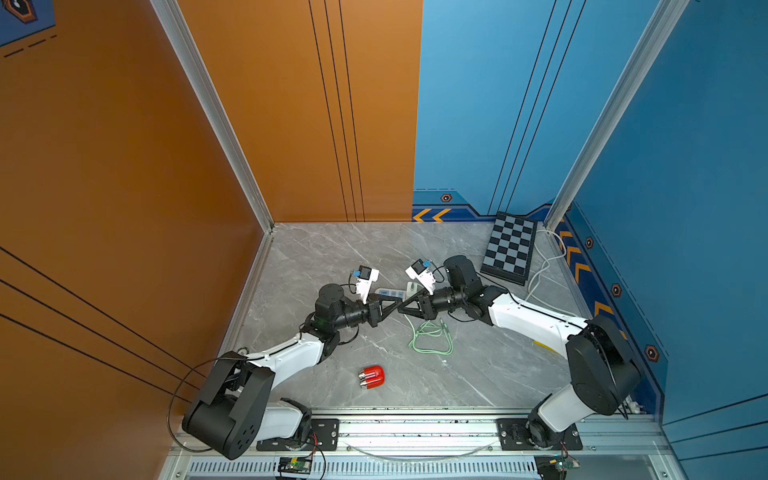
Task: Charge the electric shaver
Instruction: Pick up the charging cable from the center of the board, then pick up the electric shaver from the center of the board.
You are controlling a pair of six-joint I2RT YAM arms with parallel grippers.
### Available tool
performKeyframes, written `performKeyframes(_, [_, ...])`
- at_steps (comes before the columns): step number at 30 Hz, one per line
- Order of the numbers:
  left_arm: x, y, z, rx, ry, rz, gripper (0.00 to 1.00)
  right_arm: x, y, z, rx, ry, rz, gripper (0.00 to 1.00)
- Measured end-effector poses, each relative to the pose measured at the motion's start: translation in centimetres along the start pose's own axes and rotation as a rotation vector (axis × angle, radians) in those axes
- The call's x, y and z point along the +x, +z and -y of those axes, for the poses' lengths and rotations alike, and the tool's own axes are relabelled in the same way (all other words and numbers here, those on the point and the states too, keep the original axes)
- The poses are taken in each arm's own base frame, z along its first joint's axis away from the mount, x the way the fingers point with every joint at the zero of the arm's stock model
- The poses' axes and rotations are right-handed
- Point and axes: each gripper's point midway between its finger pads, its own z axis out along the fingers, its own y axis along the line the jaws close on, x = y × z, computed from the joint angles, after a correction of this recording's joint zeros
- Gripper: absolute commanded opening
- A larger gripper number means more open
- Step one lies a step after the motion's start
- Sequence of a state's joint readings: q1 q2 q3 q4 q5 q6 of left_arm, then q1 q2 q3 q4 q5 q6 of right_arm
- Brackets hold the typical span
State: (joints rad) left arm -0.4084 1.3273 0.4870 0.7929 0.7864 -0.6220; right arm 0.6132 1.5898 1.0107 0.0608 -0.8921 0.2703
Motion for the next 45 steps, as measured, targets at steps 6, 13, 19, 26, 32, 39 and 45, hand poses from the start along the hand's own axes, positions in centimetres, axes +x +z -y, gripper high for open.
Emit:
performKeyframes(6, [-0.2, -0.1, 0.1, 0.001, 0.004, 0.005, 0.00, -0.1, 0.1, 0.0, -0.006, -0.006, 0.003, 0.13])
performKeyframes(13, [-0.3, -0.2, 0.2, 0.003, 0.008, 0.009, 0.00, -0.3, 0.0, -0.2, -0.020, -0.004, 0.008, 0.01])
performKeyframes(19, [-0.7, -0.5, -0.1, -0.014, -0.003, 0.025, 0.48, -0.4, 0.0, -0.3, -0.025, 0.002, 0.012, 0.00])
performKeyframes(26, [-2.2, -3.4, -1.5, -0.137, -0.022, 0.076, 0.56, 0.1, -0.7, 0.3, -0.007, 0.012, 0.011, 0.00])
performKeyframes(32, [-6.0, -5.8, 1.7, -0.291, 0.142, 0.016, 0.62, 2.8, -1.5, 1.3, 0.034, 0.054, -0.037, 0.00])
performKeyframes(39, [-4.0, -8.8, 4.7, -0.456, 0.507, -0.281, 0.71, 5.7, -2.3, 2.1, 0.076, 0.113, -0.074, 0.00])
performKeyframes(45, [6.0, -10.0, -0.2, -0.528, 0.631, -0.741, 0.71, 7.0, -2.9, 1.9, 0.091, 0.128, -0.082, 0.00])
